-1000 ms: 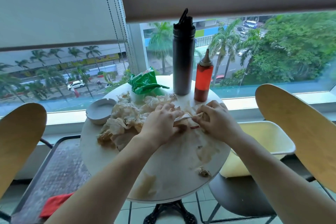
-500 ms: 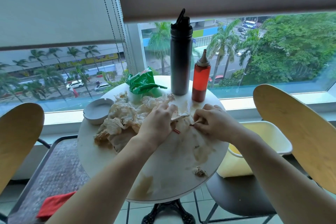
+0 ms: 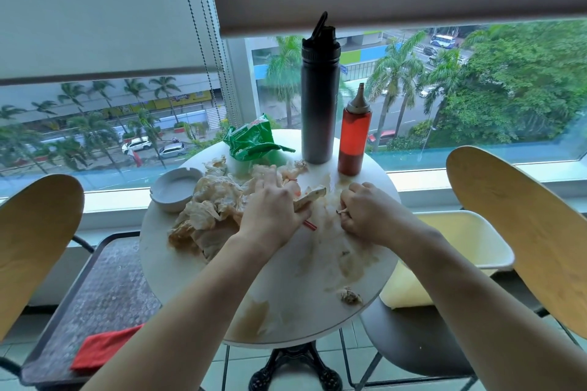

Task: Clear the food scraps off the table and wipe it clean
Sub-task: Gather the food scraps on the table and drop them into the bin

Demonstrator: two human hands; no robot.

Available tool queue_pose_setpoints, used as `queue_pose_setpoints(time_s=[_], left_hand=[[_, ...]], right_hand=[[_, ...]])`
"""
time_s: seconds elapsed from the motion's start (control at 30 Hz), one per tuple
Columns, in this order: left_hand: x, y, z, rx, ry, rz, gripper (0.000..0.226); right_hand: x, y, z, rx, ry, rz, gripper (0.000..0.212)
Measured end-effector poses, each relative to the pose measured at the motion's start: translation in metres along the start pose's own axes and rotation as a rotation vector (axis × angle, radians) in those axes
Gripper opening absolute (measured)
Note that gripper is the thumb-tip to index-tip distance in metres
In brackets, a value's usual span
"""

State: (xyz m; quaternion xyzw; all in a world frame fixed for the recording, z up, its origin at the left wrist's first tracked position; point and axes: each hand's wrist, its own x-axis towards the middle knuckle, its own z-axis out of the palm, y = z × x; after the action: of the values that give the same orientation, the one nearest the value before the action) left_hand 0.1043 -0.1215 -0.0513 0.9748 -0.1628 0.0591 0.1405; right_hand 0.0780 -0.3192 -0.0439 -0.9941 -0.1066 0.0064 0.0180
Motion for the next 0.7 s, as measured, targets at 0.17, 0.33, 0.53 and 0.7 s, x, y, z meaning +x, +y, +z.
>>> queue_pose_setpoints(time_s=[0.17,0.33,0.53,0.7], left_hand=[[0.001,0.0,0.001,-0.068,-0.017,-0.009,0.046],[0.002,0.002,-0.004,-0.046,-0.05,-0.011,0.05],[0.004,0.006,-0.008,-0.105,-0.07,-0.038,0.048],[0.005,0.009,-0.009,-0.149,-0.075,-0.067,0.084]], right_hand=[[-0.001,0.004,0.007,0.1,0.069,0.018,0.025],[-0.006,0.009,0.004,0.337,0.213,0.037,0.014],[-0.012,0.005,-0.008,0.515,0.278,0.026,0.024],[-0.016,0.006,-0.01,0.497,0.36,0.019,0.021]])
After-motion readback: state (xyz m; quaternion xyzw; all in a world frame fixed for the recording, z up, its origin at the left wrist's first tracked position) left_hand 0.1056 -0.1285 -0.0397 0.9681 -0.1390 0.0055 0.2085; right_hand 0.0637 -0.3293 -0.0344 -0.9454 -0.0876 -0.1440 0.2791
